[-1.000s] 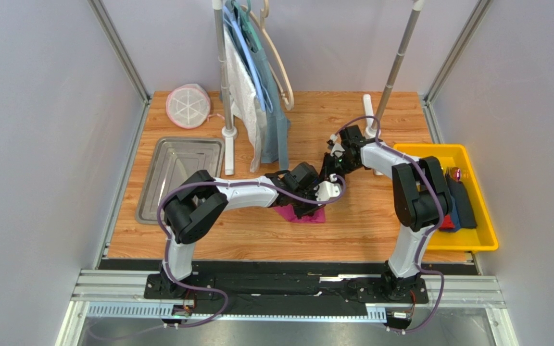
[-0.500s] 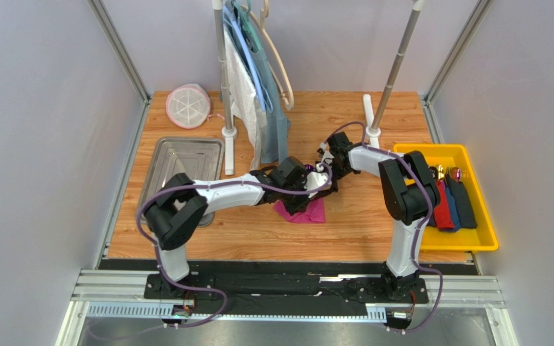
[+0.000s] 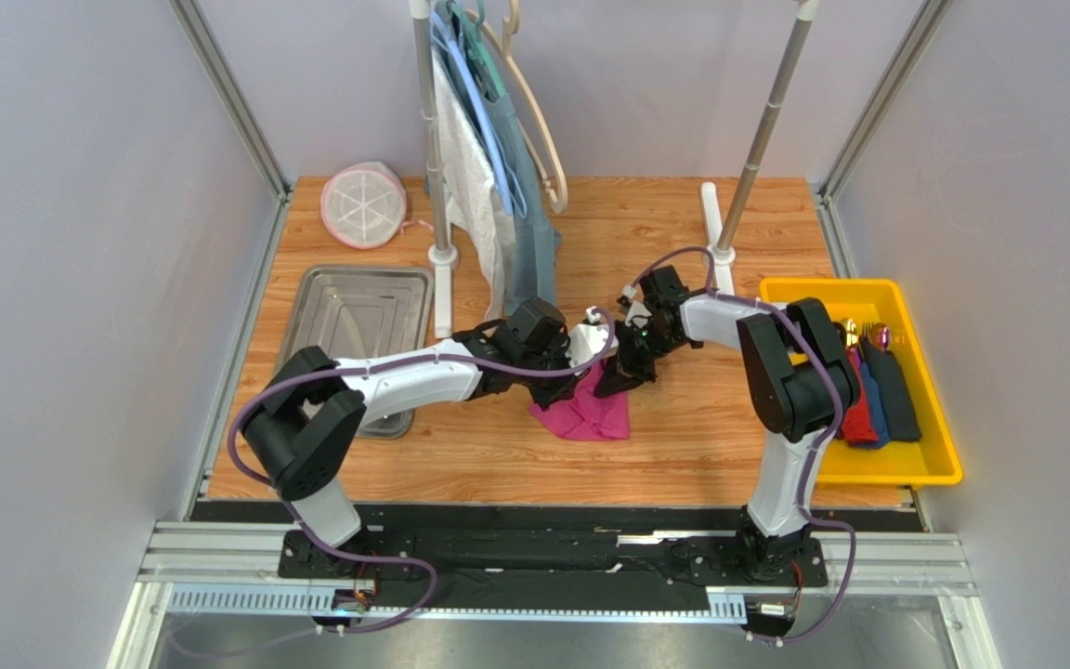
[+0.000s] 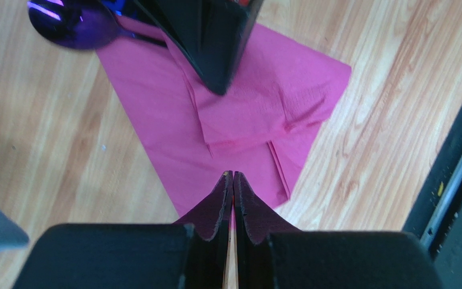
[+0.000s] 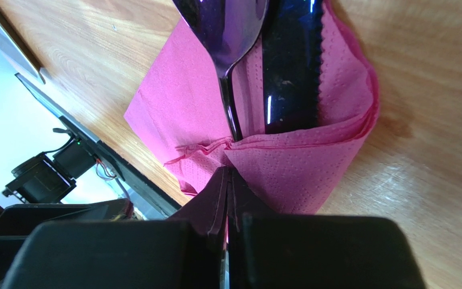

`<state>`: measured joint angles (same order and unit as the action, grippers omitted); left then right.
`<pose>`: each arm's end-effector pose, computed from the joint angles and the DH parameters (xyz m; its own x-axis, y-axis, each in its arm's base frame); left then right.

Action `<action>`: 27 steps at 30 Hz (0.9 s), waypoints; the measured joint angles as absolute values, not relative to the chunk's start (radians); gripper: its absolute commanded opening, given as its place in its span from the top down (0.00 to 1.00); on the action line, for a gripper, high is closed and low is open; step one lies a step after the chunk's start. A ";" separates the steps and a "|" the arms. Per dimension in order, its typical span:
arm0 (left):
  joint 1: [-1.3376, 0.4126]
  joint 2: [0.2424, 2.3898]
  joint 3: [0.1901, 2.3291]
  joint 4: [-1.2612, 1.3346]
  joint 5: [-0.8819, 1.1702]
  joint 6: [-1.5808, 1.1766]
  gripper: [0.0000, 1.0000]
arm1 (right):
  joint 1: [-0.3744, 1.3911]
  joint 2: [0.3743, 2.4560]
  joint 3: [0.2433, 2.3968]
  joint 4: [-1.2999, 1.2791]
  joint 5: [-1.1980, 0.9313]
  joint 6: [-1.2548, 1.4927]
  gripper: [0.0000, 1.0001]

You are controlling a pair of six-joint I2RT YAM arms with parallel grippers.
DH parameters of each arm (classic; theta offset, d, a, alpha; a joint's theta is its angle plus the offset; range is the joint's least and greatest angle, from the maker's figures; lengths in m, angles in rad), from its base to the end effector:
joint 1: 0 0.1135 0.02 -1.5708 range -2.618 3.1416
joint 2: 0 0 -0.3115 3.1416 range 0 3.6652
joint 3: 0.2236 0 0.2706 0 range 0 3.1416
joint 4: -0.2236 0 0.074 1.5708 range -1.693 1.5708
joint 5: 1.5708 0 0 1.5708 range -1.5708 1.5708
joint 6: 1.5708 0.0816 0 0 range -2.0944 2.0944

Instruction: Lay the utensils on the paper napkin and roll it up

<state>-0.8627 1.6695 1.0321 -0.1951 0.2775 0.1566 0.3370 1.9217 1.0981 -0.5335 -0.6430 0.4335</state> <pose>0.2439 -0.3192 0.2019 -0.3425 0.6307 -0.6964 0.9151 0.3919 -0.0952 0.3424 0.1718 0.1171 -0.9985 0.0064 0.0537 0.0384 0.7830 0.6208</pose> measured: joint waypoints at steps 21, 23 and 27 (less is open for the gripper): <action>-0.917 1.917 1.168 -0.138 0.255 0.185 1.00 | 0.329 1.906 1.090 -0.582 -0.664 0.435 0.99; -0.914 1.917 1.166 -0.138 0.259 0.184 1.00 | 0.324 1.897 1.109 -0.616 -0.658 0.428 0.98; -0.910 1.915 1.159 -0.128 0.268 0.181 1.00 | 0.319 1.853 1.161 -0.654 -0.645 0.417 0.97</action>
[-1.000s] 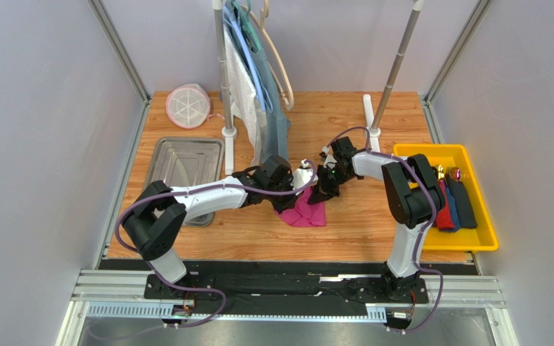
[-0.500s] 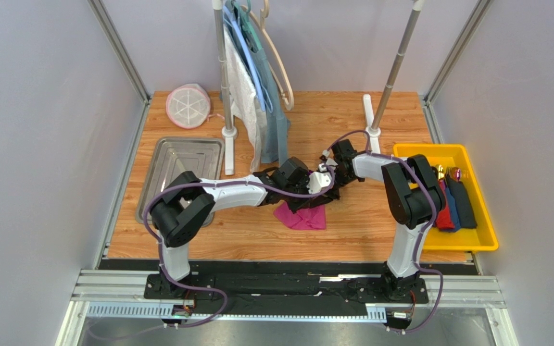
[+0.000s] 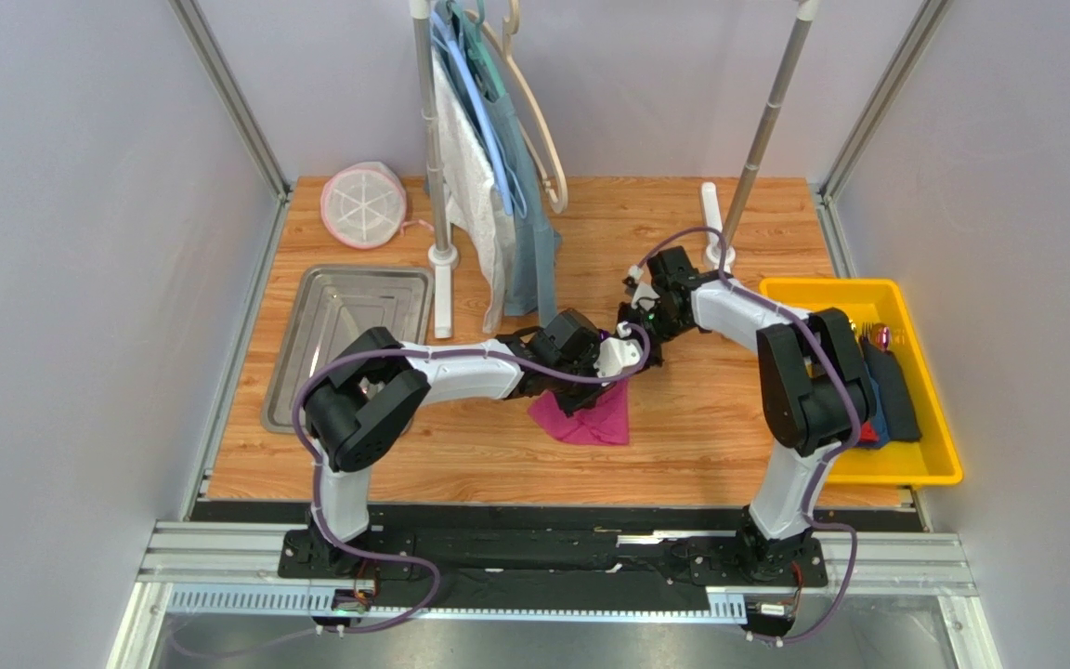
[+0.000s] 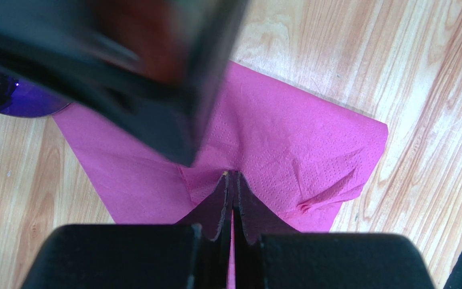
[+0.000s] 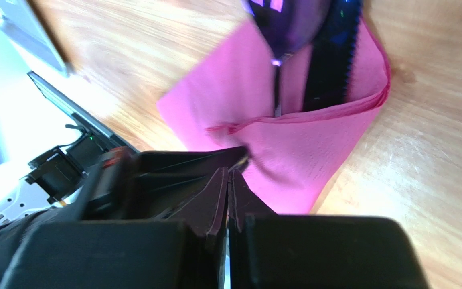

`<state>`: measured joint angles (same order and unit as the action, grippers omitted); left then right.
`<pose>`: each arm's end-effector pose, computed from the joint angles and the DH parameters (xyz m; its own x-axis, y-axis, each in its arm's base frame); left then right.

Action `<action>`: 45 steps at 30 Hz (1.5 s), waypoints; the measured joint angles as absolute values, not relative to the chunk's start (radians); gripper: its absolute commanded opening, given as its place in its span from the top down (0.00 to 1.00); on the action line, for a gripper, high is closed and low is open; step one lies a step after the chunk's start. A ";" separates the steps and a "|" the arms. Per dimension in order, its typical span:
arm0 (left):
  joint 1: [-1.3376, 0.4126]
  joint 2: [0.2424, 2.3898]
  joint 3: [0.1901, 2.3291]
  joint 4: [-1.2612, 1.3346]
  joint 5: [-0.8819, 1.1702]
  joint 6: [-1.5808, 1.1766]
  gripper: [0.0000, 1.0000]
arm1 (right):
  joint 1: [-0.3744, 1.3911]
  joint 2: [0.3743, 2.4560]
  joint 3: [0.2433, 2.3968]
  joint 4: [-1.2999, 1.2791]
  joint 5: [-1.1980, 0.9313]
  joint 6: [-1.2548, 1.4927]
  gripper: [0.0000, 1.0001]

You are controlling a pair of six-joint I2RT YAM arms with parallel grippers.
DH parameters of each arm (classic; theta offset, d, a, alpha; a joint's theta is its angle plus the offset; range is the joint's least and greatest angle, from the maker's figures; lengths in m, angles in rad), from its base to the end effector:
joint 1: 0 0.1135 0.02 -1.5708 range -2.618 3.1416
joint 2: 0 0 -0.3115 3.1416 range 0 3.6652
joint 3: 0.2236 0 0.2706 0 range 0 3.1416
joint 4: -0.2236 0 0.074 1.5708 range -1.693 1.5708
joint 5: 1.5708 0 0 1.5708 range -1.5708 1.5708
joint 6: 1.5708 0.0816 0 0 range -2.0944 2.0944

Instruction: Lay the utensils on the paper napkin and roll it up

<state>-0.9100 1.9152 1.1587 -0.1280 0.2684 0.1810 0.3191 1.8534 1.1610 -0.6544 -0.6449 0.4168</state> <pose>0.2622 -0.3725 0.1511 -0.3114 0.6834 -0.6603 0.9357 0.3416 -0.0877 0.3447 0.1655 0.1546 -0.9994 0.0106 0.0342 0.0296 0.7794 0.6258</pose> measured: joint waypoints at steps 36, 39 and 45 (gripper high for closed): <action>-0.901 1.903 1.133 -0.108 0.286 0.158 1.00 | 0.341 1.918 1.207 -0.618 -0.529 0.416 0.99; -0.901 1.903 1.133 -0.108 0.286 0.158 1.00 | 0.344 1.921 1.207 -0.613 -0.532 0.419 1.00; -0.900 1.902 1.133 -0.111 0.287 0.150 1.00 | 0.347 1.922 1.191 -0.582 -0.564 0.433 1.00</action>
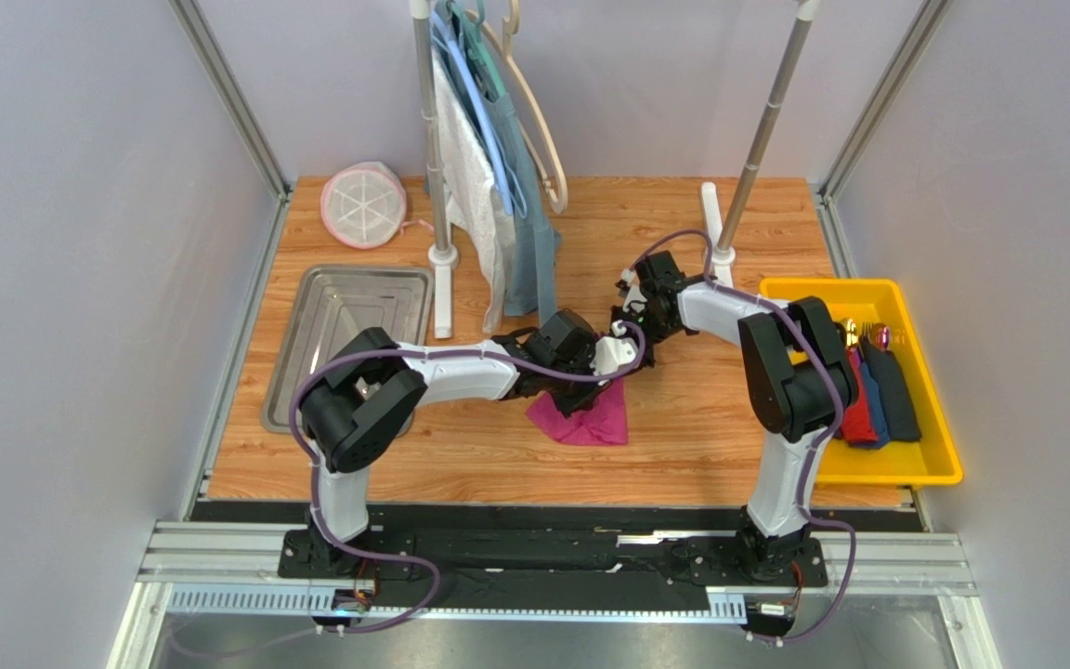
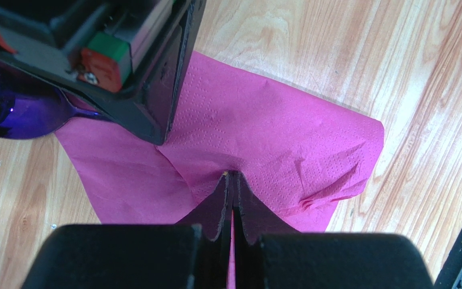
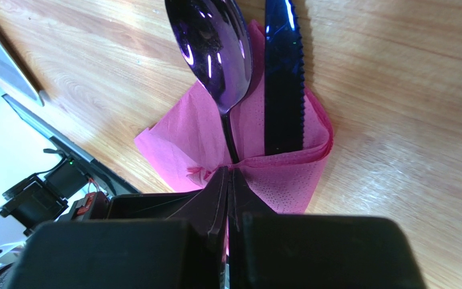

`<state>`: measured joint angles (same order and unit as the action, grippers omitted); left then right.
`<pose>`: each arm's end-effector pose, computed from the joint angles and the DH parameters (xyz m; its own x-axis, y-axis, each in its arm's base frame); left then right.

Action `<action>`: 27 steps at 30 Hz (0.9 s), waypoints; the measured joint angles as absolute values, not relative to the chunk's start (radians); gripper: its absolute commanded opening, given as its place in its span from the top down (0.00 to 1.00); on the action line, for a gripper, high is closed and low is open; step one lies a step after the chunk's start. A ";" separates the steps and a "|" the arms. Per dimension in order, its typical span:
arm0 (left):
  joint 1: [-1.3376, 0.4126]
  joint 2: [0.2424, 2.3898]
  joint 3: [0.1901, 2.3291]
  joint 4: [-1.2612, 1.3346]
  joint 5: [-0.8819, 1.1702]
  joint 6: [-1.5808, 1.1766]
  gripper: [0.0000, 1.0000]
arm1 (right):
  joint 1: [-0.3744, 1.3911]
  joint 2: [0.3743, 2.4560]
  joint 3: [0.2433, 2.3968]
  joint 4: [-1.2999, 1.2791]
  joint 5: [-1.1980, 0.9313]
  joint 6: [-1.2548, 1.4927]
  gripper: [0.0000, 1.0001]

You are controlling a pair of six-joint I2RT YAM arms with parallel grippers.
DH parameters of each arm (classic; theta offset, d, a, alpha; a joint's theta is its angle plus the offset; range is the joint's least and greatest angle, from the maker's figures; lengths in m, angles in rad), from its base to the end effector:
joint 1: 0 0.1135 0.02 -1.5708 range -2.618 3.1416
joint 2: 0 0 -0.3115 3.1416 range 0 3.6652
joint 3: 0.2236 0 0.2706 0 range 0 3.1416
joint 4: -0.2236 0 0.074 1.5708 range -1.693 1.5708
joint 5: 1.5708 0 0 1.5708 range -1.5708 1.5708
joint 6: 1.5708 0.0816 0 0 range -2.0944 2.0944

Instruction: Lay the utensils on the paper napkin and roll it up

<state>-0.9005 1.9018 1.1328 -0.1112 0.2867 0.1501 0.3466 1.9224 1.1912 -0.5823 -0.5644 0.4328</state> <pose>0.2612 -0.3666 0.1503 -0.3443 0.6653 -0.6624 0.9255 0.3592 -0.1203 0.3615 0.1770 0.1362 -0.9998 0.0157 -0.0140 0.0047 0.8172 0.5763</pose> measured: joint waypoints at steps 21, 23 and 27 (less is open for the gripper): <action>-0.893 1.886 1.119 -0.120 0.283 0.123 0.99 | 0.360 1.915 1.174 -0.573 -0.553 0.448 1.00; -0.892 1.876 1.111 -0.125 0.278 0.118 0.96 | 0.363 1.916 1.174 -0.572 -0.551 0.448 1.00; -0.889 1.840 1.089 -0.171 0.268 0.115 0.92 | 0.366 1.916 1.172 -0.570 -0.547 0.442 1.00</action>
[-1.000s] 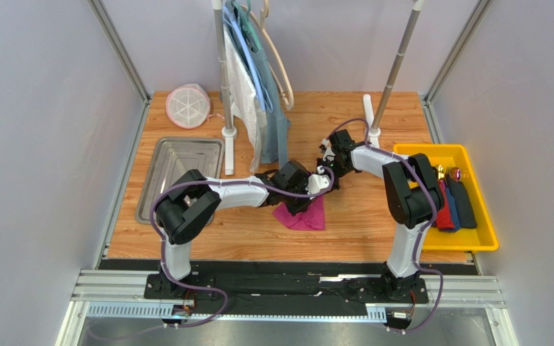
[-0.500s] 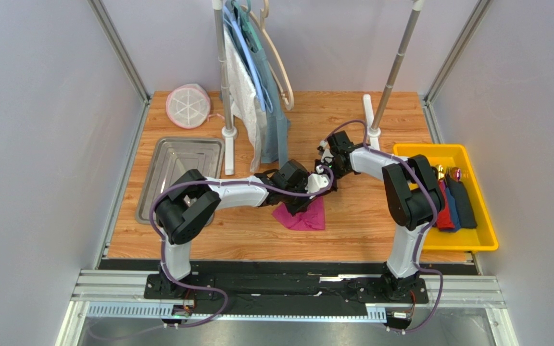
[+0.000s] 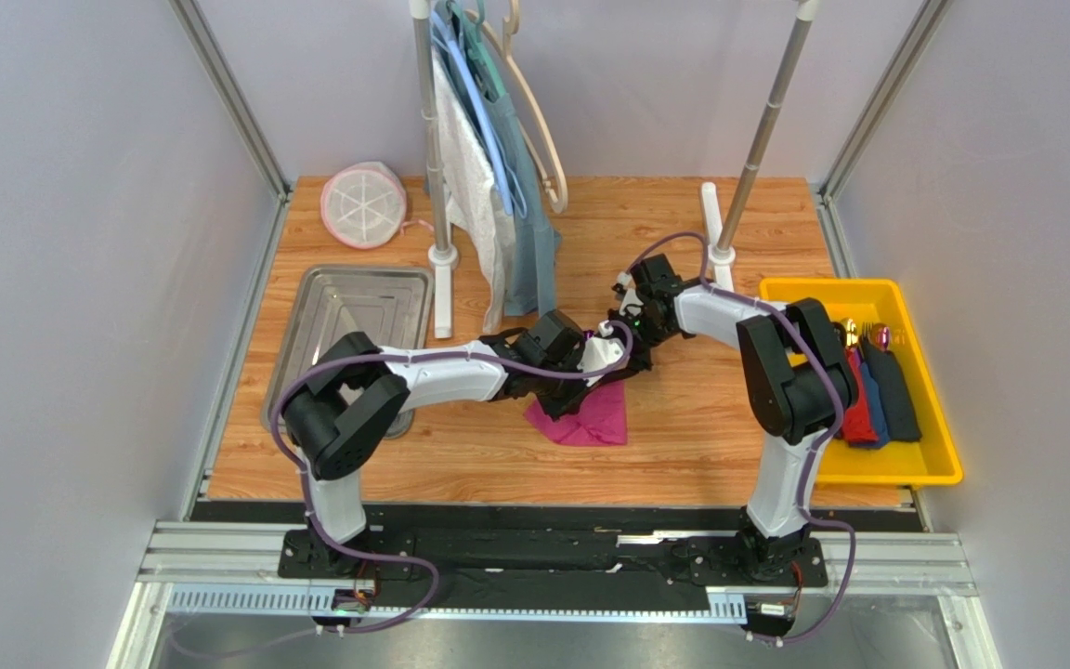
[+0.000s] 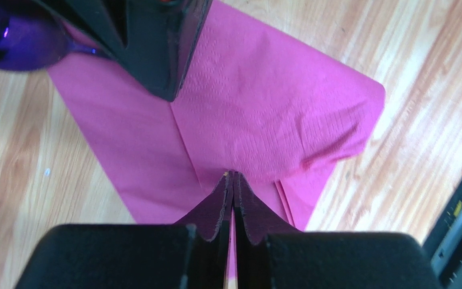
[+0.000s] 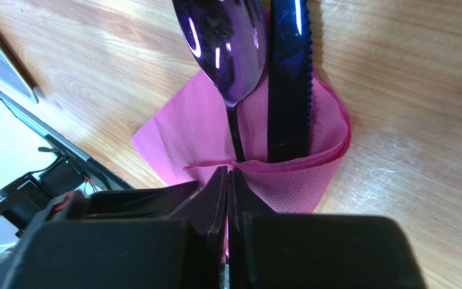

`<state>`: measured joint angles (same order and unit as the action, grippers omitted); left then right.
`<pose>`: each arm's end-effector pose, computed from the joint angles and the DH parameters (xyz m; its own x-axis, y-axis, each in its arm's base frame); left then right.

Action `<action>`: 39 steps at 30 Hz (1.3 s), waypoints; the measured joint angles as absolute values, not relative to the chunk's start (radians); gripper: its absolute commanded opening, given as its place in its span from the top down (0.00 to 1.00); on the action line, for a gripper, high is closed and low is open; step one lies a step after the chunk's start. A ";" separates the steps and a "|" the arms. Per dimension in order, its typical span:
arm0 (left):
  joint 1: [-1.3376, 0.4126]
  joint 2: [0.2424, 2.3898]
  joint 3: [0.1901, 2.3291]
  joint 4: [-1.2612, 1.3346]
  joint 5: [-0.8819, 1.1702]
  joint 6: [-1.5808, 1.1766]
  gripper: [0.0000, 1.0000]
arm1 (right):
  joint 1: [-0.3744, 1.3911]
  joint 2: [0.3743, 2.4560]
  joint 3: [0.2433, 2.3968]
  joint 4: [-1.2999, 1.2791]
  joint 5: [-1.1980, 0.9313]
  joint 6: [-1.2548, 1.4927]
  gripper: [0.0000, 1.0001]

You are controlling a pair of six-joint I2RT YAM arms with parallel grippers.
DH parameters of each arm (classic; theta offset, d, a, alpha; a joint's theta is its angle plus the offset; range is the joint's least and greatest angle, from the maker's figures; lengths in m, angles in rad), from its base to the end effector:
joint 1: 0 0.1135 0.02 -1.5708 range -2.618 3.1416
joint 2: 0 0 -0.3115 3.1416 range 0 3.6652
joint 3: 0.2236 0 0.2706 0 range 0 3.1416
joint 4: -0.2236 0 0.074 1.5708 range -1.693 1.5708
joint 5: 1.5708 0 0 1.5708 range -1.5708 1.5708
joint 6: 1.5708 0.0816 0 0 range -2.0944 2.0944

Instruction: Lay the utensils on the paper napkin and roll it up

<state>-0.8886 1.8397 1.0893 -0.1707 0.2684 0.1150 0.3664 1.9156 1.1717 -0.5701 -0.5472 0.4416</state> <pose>0.2537 -0.3467 0.1562 -0.4012 0.6694 -0.6252 0.9015 0.4093 -0.1404 0.3550 0.1817 0.1332 -0.9999 0.0073 -0.0145 -0.0022 0.8261 0.5635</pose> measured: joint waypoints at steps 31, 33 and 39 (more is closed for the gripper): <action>-0.907 1.899 1.153 -0.181 0.281 0.077 1.00 | 0.361 1.855 1.207 -0.643 -0.562 0.401 0.94; -0.908 1.899 1.152 -0.154 0.279 0.076 1.00 | 0.358 1.840 1.209 -0.648 -0.548 0.394 0.94; -0.908 1.900 1.148 -0.154 0.278 0.077 1.00 | 0.356 1.840 1.197 -0.657 -0.537 0.395 0.95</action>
<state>-0.9085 1.8999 1.1484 -0.1543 0.2779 0.0769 0.3561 1.8404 1.1973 -0.6575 -0.5373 0.3946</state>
